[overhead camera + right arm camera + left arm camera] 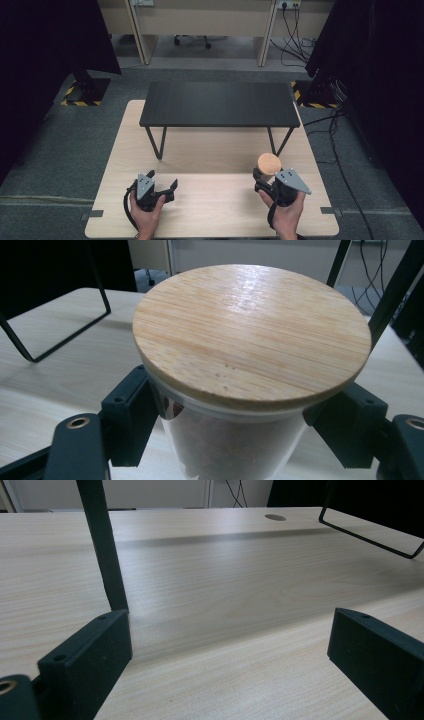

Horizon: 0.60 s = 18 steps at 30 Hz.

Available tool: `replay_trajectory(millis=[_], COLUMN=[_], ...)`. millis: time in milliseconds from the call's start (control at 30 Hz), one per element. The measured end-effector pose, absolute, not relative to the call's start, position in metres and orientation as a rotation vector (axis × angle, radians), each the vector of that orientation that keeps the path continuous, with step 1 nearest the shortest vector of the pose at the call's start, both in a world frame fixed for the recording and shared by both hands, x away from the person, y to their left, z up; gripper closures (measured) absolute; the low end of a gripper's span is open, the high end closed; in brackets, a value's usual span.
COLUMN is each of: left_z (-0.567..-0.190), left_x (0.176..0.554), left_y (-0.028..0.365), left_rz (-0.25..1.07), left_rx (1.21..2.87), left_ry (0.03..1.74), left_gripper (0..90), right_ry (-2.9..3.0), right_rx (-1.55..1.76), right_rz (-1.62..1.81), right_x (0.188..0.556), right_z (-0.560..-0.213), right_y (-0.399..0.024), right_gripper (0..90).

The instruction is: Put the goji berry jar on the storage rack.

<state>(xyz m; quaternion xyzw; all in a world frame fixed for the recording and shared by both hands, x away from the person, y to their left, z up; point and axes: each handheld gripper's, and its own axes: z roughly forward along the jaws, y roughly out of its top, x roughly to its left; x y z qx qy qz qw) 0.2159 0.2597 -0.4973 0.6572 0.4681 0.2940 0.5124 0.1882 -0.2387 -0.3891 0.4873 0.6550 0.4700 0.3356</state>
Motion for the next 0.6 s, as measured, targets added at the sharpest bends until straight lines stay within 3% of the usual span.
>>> replay_trajectory(millis=[600], left_z=[-0.498], left_x=[0.216], left_y=[0.260], left_rz=[0.702], left_rx=[1.573], left_ry=[1.127], left_gripper=[3.2], right_ry=[1.634], right_rx=[1.211], right_rz=[1.256], right_x=[0.202], right_z=[-0.318], right_y=[-0.229], right_gripper=[25.8])
